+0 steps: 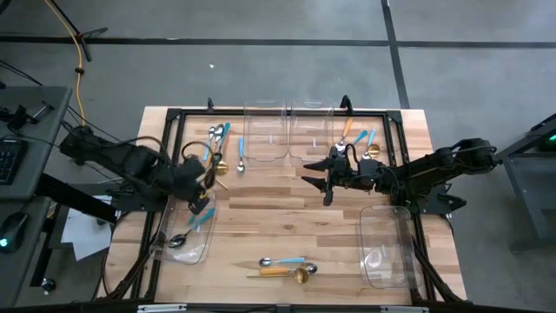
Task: Sort silverware by color (type)
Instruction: Put the black spoon into the bottom left transparent bin
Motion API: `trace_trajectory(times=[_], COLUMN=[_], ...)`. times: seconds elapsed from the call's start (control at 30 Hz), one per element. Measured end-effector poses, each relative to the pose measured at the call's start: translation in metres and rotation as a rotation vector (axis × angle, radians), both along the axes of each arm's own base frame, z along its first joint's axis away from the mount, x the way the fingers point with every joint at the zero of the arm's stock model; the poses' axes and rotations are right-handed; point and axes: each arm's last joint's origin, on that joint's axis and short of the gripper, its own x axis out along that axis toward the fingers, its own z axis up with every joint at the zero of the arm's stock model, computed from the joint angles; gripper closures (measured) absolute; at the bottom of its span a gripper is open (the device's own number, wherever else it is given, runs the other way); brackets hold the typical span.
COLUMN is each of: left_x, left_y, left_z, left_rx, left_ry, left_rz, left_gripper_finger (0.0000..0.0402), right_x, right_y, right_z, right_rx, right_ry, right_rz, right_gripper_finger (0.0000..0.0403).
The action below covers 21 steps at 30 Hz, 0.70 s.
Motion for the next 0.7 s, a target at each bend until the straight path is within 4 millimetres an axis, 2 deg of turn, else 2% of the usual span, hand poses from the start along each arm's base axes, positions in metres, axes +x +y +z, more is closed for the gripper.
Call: trace_trajectory(times=[0.37, 0.53, 0.7], left_x=[-0.018, -0.016, -0.014], left_y=[-0.037, -0.05, -0.052], left_z=[-0.077, -0.099, -0.115], left_rx=[-0.215, -0.267, -0.248], left_ry=[0.357, 0.334, 0.334], left_rz=[0.093, 0.063, 0.073], left_gripper_finger=[0.0401, 0.0401, 0.0401], right_x=[0.0, 0.0, 0.0], right_y=[0.0, 0.0, 0.0], right_z=[0.0, 0.0, 0.0], right_rx=[0.004, 0.004, 0.004], right_ry=[-0.001, 0.0, 0.001], right_rz=[0.0, 0.0, 0.0], right_gripper_finger=[0.024, 0.024, 0.024])
